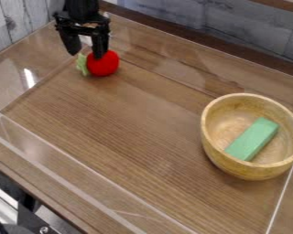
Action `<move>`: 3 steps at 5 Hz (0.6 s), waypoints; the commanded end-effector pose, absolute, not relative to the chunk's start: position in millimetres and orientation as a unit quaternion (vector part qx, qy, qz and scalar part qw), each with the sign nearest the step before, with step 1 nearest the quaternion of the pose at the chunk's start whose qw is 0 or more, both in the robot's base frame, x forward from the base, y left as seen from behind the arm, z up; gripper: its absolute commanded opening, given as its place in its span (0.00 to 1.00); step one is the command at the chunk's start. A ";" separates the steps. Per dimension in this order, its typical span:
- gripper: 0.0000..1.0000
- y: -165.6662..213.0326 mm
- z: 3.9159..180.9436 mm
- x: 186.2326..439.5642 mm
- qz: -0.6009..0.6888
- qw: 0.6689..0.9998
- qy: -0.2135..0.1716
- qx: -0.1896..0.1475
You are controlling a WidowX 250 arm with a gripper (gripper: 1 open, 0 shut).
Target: Move the red fruit to the left
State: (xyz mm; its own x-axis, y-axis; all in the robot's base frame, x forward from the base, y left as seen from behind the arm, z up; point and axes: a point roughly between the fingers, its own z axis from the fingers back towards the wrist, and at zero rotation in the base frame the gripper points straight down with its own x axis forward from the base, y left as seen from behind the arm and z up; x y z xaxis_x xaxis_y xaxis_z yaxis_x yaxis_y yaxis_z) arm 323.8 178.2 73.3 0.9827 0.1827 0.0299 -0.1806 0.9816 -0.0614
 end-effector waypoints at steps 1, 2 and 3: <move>1.00 180.5 102.3 327.3 0.087 0.994 -0.063 -0.009; 1.00 176.1 101.4 331.1 0.079 0.994 -0.071 -0.011; 1.00 184.6 105.1 332.5 0.061 0.995 -0.076 -0.012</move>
State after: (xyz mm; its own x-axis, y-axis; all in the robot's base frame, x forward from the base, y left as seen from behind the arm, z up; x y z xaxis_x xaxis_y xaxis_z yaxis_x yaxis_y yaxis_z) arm 326.0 176.1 70.5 0.9903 0.1270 0.0560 -0.1225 0.9894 -0.0779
